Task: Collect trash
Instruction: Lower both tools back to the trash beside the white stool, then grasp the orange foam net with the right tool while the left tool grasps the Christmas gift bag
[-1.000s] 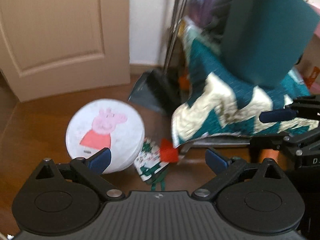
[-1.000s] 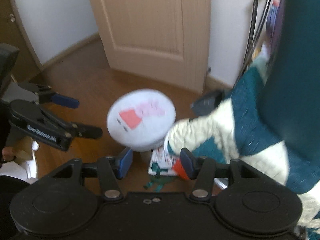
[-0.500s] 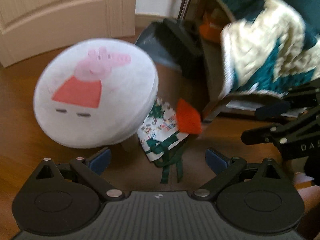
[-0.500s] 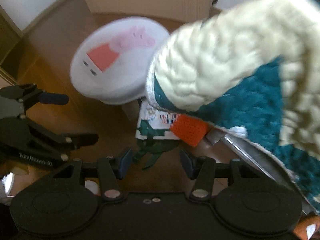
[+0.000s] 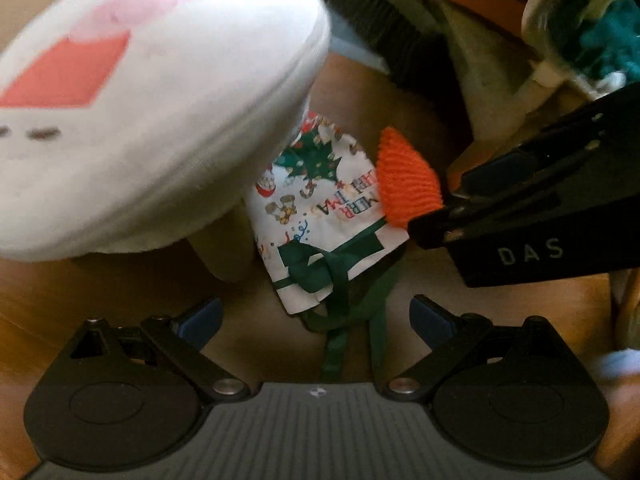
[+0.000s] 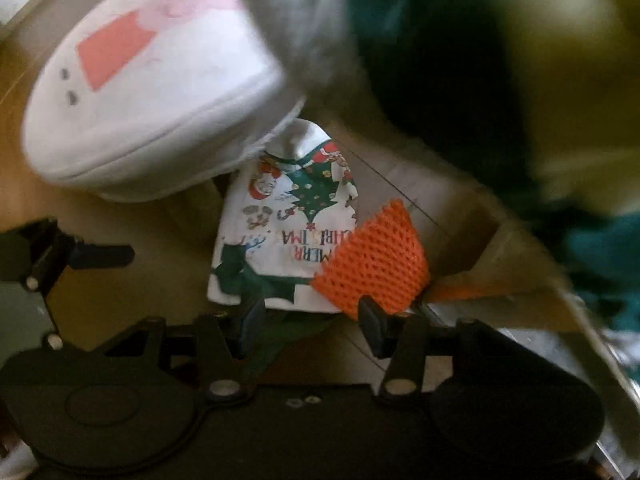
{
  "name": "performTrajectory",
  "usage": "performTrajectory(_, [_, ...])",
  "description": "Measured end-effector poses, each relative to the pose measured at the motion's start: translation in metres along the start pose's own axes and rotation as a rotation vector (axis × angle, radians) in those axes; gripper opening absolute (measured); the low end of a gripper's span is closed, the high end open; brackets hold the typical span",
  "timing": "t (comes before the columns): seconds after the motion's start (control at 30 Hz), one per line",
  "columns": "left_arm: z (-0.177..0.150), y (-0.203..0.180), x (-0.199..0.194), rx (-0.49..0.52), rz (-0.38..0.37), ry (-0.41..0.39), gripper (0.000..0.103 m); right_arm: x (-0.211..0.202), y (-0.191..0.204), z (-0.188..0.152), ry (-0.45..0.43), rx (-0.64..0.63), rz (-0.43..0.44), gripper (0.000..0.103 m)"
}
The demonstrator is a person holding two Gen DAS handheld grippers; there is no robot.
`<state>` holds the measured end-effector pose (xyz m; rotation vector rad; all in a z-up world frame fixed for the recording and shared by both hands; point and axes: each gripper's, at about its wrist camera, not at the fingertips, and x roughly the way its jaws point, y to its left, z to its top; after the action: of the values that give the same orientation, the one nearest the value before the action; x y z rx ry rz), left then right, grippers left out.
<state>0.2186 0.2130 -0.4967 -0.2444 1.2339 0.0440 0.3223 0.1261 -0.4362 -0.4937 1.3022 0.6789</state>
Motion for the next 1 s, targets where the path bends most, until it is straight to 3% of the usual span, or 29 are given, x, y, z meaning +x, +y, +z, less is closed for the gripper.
performTrajectory(0.33, [0.009,0.012,0.038,-0.12,-0.001,0.024,0.1,0.05,-0.014,0.028,0.055,0.125,-0.048,0.049])
performTrajectory(0.43, [0.011,0.009,0.044,-0.113,0.007,0.02,0.1,0.061,-0.017,0.031,0.075,0.133,-0.069,0.049])
performTrajectory(0.57, [0.014,0.008,0.053,-0.122,0.007,0.042,0.084,0.068,-0.021,0.03,0.081,0.145,-0.071,0.049])
performTrajectory(0.7, [0.018,0.012,0.061,-0.147,0.012,0.06,0.079,0.071,-0.024,0.03,0.082,0.156,-0.062,0.048])
performTrajectory(0.77, [0.02,0.012,0.064,-0.141,0.003,0.071,0.065,0.07,-0.025,0.03,0.082,0.161,-0.052,0.047])
performTrajectory(0.9, [0.02,0.008,0.068,-0.122,0.003,0.089,0.059,0.074,-0.026,0.03,0.084,0.165,-0.04,0.046])
performTrajectory(1.0, [0.021,0.005,0.07,-0.108,0.009,0.094,0.047,0.076,-0.027,0.028,0.084,0.161,-0.041,0.044])
